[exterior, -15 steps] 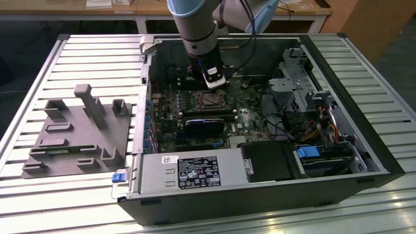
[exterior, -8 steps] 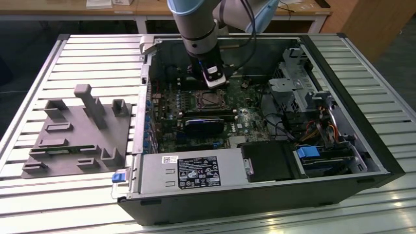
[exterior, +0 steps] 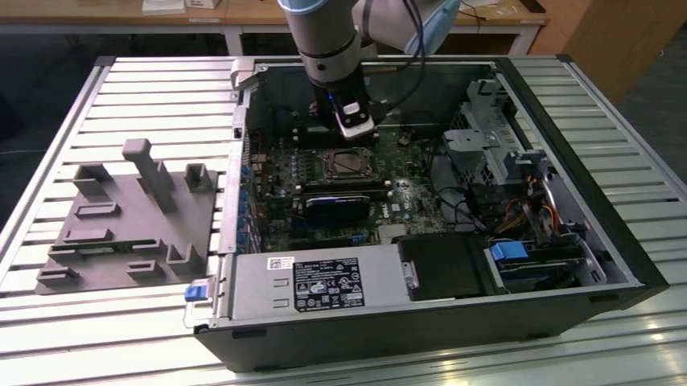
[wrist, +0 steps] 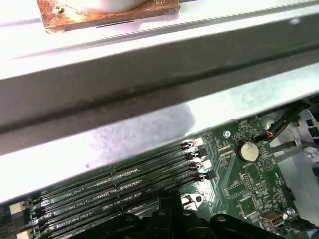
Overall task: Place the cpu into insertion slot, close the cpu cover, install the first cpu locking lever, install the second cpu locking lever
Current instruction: 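Install the first cpu locking lever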
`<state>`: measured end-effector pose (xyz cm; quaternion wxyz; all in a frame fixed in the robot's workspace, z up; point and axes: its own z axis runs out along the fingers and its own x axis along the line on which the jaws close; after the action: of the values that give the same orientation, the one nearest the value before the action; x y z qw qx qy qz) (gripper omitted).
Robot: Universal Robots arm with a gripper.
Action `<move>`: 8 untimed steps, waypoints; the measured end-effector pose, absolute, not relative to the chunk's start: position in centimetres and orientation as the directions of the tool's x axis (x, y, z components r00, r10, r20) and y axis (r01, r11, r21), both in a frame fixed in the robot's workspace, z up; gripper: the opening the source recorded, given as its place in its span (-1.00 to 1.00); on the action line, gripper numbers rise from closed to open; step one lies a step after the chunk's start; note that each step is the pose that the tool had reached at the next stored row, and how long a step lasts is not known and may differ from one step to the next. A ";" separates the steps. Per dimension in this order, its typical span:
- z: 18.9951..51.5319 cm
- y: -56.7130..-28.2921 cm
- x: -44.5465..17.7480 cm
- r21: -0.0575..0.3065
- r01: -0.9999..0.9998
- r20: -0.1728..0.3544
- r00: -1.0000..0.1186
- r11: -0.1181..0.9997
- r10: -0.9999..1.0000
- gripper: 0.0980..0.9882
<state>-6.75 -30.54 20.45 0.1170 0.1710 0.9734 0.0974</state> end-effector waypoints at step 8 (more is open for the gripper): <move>21.3 -30.5 -6.7 0.204 0.321 -0.204 -0.910 0.925 0.361 -0.98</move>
<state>-6.74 -30.54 21.32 0.1199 0.1750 0.9737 0.0831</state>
